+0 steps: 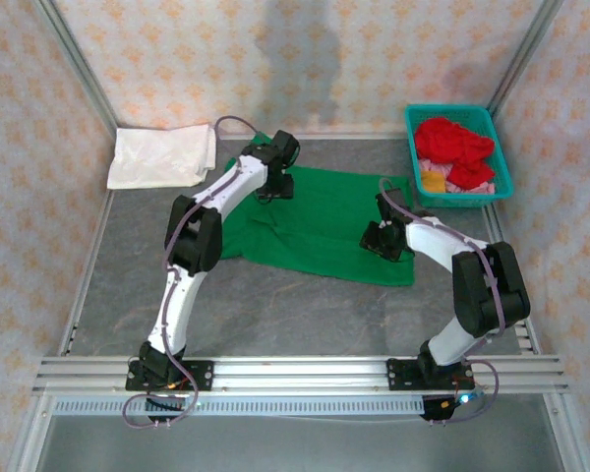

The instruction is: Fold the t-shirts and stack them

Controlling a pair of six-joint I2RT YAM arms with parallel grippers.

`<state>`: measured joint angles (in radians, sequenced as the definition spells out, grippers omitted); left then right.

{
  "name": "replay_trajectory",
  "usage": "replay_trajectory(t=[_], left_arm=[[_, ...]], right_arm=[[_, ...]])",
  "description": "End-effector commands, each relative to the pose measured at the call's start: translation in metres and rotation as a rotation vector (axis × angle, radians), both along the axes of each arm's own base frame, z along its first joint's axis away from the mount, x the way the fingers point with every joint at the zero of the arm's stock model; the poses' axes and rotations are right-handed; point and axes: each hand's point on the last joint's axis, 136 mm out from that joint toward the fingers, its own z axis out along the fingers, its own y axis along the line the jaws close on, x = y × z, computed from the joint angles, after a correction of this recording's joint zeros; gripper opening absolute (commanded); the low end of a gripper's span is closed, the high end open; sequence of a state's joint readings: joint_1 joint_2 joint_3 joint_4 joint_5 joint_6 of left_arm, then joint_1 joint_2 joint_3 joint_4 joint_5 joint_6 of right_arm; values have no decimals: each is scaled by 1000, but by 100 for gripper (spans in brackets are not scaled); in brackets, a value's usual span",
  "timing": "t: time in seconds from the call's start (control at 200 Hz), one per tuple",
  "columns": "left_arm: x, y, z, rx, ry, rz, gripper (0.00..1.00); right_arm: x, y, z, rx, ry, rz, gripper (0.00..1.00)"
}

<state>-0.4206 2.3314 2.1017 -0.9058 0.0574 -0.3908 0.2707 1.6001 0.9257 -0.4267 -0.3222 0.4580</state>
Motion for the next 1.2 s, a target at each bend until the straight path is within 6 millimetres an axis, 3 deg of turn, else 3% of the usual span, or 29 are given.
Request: replay_trajectory(t=[0.0,0.075,0.155,0.205,0.225,0.36,0.495,0.781,1.016,1.196], left_arm=[[-14,16,48,49,-92,0,47],[-23,25,66,26,-144,17,46],[-37,43,67,-19,-159,73,43],[-46,53,54,-67,-133,114,43],[-49,56,58,-96,-145,131,43],[-63,65,19,-140,-51,157,43],[-59,55,-11,-165,-7,121,45],[-40,39,-36,-199,19,110,48],[-34,19,-28,-201,-6,95,48],[-24,-6,-25,-222,-9,61,48]], right_arm=[[1,-4,8,-29,-13,8,34],[1,-4,10,-29,-20,10,34],[2,-4,10,-33,-20,16,34],[2,-5,10,-36,-20,15,34],[2,-4,9,-37,-20,17,34],[5,-2,7,-28,-17,23,34],[6,2,6,-16,-10,29,34],[3,-1,7,-24,-12,27,34],[2,-1,6,-22,-9,28,34],[3,2,7,-12,-11,28,34]])
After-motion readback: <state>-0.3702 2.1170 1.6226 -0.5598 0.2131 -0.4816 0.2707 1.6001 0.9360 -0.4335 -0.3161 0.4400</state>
